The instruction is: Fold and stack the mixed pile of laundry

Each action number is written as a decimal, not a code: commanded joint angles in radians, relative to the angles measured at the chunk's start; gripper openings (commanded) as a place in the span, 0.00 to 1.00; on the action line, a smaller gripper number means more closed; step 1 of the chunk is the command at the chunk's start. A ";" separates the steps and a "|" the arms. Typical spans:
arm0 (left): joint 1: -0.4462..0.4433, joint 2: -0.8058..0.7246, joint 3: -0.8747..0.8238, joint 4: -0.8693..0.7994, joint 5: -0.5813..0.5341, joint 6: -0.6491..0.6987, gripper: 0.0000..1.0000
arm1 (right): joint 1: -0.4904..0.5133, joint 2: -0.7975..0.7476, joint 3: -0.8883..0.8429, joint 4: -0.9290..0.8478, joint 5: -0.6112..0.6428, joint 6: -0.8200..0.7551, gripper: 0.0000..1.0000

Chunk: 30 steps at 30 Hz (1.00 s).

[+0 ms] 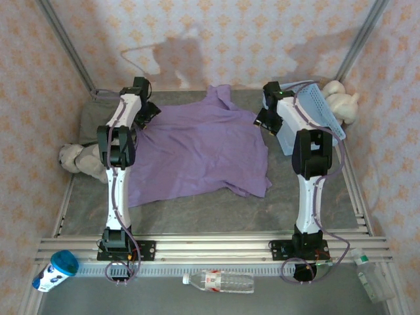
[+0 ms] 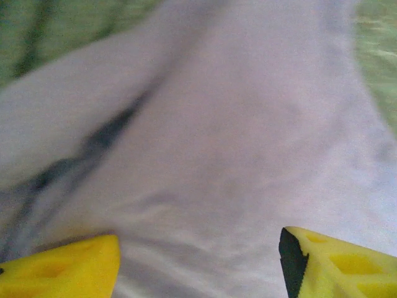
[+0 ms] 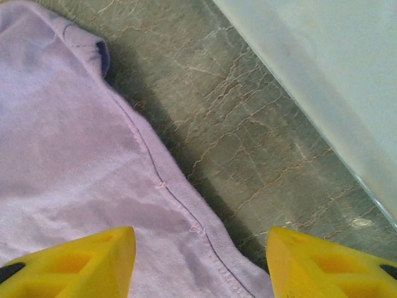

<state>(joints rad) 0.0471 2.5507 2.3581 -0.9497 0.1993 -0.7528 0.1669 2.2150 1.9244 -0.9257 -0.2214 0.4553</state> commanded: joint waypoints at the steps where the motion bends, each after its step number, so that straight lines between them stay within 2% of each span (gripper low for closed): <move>1: -0.017 0.028 0.114 -0.082 0.102 0.065 0.75 | 0.033 -0.074 -0.009 -0.011 0.035 -0.031 0.58; 2: -0.021 0.018 0.126 -0.096 0.114 0.078 0.79 | 0.046 -0.098 -0.032 -0.020 0.034 -0.037 0.58; 5: -0.026 -0.056 0.098 -0.118 0.126 0.127 0.81 | 0.083 -0.189 -0.146 -0.033 0.032 -0.035 0.58; 9: -0.036 -0.225 -0.064 -0.118 0.119 0.201 0.82 | 0.121 -0.331 -0.368 -0.027 0.010 0.000 0.58; 16: -0.080 -0.582 -0.568 -0.009 0.115 0.247 0.81 | 0.179 -0.571 -0.687 -0.007 -0.012 0.016 0.58; 21: -0.093 -0.829 -0.967 0.089 0.117 0.183 0.81 | 0.263 -0.715 -0.862 0.015 -0.012 0.083 0.58; 25: -0.086 -0.959 -1.172 0.093 0.048 0.168 0.81 | 0.373 -0.750 -0.952 0.100 -0.051 0.153 0.57; 30: -0.036 -1.077 -1.361 0.119 0.040 0.143 0.82 | 0.504 -0.660 -0.949 0.173 -0.020 0.188 0.55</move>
<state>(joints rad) -0.0151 1.5406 1.0527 -0.8680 0.2798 -0.5827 0.6334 1.5116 0.9722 -0.8246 -0.2680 0.5968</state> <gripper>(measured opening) 0.819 0.552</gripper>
